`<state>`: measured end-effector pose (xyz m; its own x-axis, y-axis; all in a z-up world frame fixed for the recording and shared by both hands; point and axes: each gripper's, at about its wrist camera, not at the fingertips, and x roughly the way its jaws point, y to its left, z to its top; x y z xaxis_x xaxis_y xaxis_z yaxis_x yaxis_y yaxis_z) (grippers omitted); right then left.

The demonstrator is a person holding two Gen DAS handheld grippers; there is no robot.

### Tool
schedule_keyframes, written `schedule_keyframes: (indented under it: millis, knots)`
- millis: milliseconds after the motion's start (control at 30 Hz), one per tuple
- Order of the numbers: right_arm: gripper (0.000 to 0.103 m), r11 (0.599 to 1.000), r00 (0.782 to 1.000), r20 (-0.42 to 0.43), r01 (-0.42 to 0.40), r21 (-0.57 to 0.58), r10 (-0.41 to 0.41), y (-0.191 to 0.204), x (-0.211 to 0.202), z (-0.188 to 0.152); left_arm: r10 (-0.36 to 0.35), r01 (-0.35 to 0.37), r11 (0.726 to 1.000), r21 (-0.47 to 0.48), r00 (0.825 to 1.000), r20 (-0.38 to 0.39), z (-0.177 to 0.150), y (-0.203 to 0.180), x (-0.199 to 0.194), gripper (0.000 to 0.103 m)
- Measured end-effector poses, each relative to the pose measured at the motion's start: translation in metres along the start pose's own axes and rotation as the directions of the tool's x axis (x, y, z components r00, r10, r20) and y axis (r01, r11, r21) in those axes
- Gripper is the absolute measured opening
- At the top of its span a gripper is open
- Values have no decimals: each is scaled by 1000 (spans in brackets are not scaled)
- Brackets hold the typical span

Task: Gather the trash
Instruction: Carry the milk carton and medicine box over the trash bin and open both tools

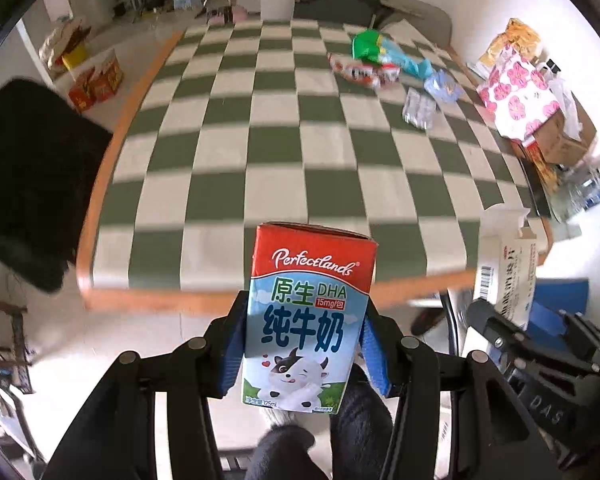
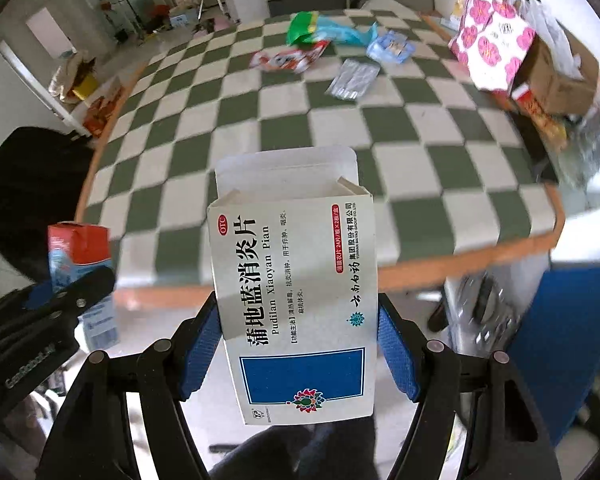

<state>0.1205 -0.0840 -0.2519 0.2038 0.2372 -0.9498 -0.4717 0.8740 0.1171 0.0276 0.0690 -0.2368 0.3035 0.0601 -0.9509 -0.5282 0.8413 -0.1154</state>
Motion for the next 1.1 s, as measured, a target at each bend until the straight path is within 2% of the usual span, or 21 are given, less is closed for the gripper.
schedule_keyframes:
  millis: [133,200,333,433,567,633,700,733,767,800,833,900,933,1033,1100]
  knots:
    - [75,999,995,-91,-37,11,38,6,17,-53,-29,23,998,-61,995,-97,-43,18,26,47]
    - [75,998,987,-154,-49,25,53,4,41,-79,-64,44,993,-111,983,-174,-68,30,59,47]
    - [75,996,958,-277,-62,72,80,-12,123,-129,-120,56,974,-220,949,-292,-108,53,143,47]
    - [75,993,938,-336,-61,97,90,-24,192,-156,-145,44,959,-279,925,-352,-130,72,229,47]
    - [75,993,919,-380,-74,92,104,-28,286,-185,-154,36,957,-288,904,-399,-148,85,321,48]
    - [75,993,909,-402,-77,94,109,-28,335,-197,-184,50,951,-305,884,-429,-157,91,367,49]
    - [75,991,902,-414,-86,100,120,-27,373,-205,-194,51,947,-318,878,-438,-166,98,397,50]
    - [75,991,896,-426,-92,101,126,-26,395,-210,-197,52,946,-321,877,-438,-168,101,403,53]
    - [75,990,891,-435,-93,103,129,-26,410,-214,-195,50,945,-324,880,-433,-170,104,411,69]
    - [76,989,884,-445,-107,104,142,-24,427,-217,-193,47,942,-331,885,-423,-174,111,417,92]
    - [76,990,885,-445,-105,98,138,-23,439,-220,-183,39,942,-333,892,-413,-177,116,424,100]
    - [87,990,885,-444,-114,84,139,-21,457,-223,-158,21,948,-317,897,-412,-180,120,427,103]
    - [103,988,881,-447,-126,86,152,-20,464,-226,-129,1,954,-301,904,-408,-182,123,427,103]
    - [103,988,878,-453,-134,74,153,-19,475,-230,-77,-33,961,-273,921,-382,-187,126,421,103]
    - [103,992,883,-451,-120,49,129,-17,476,-233,-11,-79,969,-234,932,-361,-190,127,413,103]
